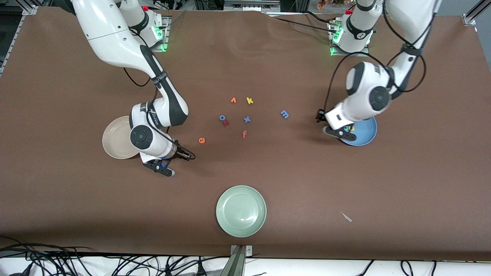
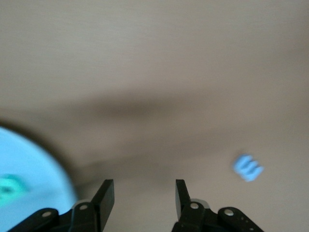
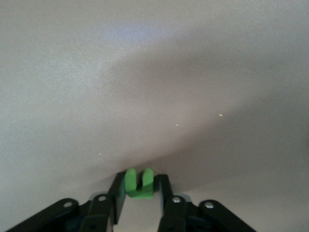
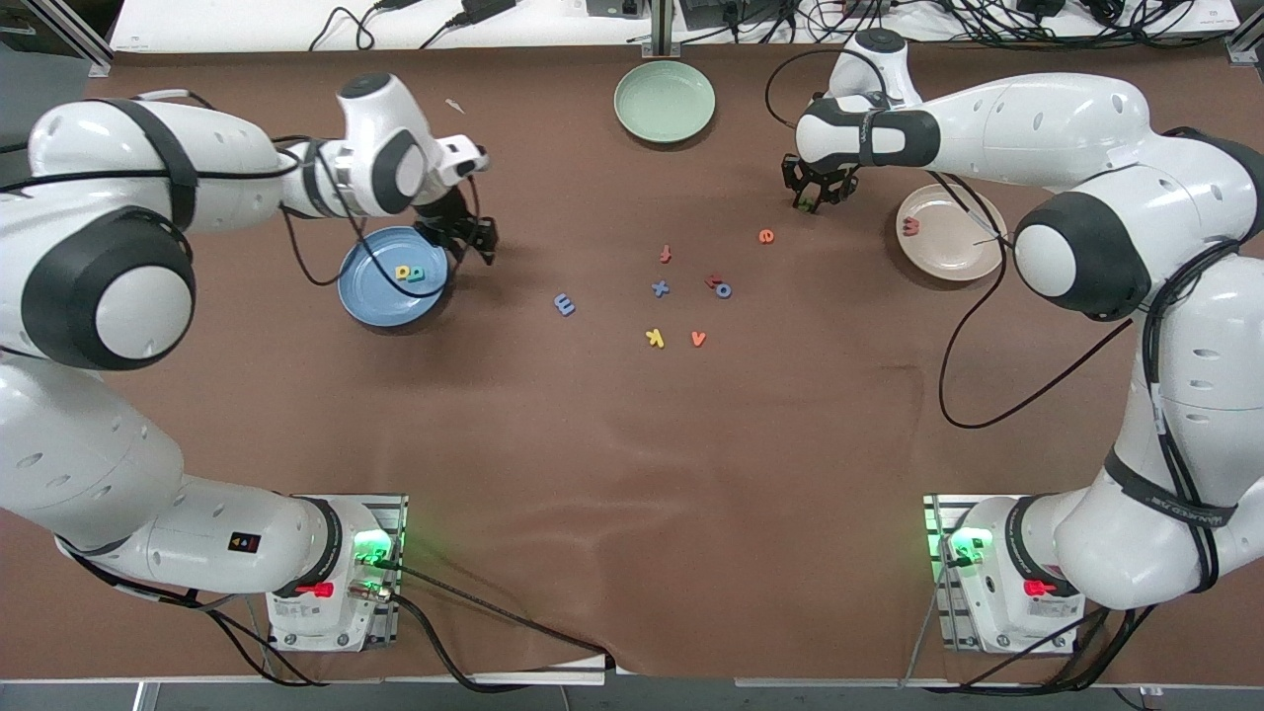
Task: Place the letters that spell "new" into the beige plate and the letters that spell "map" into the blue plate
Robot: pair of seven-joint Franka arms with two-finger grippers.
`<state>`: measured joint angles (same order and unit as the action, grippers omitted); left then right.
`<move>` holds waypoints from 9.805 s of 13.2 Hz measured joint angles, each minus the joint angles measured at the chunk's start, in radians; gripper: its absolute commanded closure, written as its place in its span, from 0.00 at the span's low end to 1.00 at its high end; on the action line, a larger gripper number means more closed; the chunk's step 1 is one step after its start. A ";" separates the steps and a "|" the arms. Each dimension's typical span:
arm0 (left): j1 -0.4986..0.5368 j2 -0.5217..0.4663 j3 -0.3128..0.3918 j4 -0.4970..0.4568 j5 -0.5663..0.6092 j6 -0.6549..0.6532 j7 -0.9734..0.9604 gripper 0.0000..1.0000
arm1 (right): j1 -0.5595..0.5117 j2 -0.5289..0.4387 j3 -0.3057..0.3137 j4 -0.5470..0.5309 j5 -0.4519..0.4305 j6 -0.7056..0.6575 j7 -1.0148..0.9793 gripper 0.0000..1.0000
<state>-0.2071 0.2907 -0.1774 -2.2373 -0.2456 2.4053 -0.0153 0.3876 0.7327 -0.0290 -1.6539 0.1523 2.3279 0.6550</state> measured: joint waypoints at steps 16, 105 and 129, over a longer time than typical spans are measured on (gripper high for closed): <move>-0.253 0.142 -0.038 0.002 0.209 0.249 -0.269 0.01 | -0.005 -0.199 -0.121 -0.093 -0.072 -0.212 -0.448 0.94; 0.218 -0.300 0.168 0.637 0.217 -0.930 0.032 0.00 | 0.043 -0.145 -0.327 -0.099 -0.022 -0.312 -0.684 0.77; 0.222 -0.300 0.173 0.635 0.217 -0.929 0.032 0.00 | 0.088 -0.353 -0.345 0.173 0.009 -0.843 -0.653 0.00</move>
<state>0.0150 -0.0089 -0.0048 -1.6018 -0.0288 1.4758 0.0164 0.4754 0.3800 -0.3740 -1.4814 0.1612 1.4850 0.0025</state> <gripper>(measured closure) 0.000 0.000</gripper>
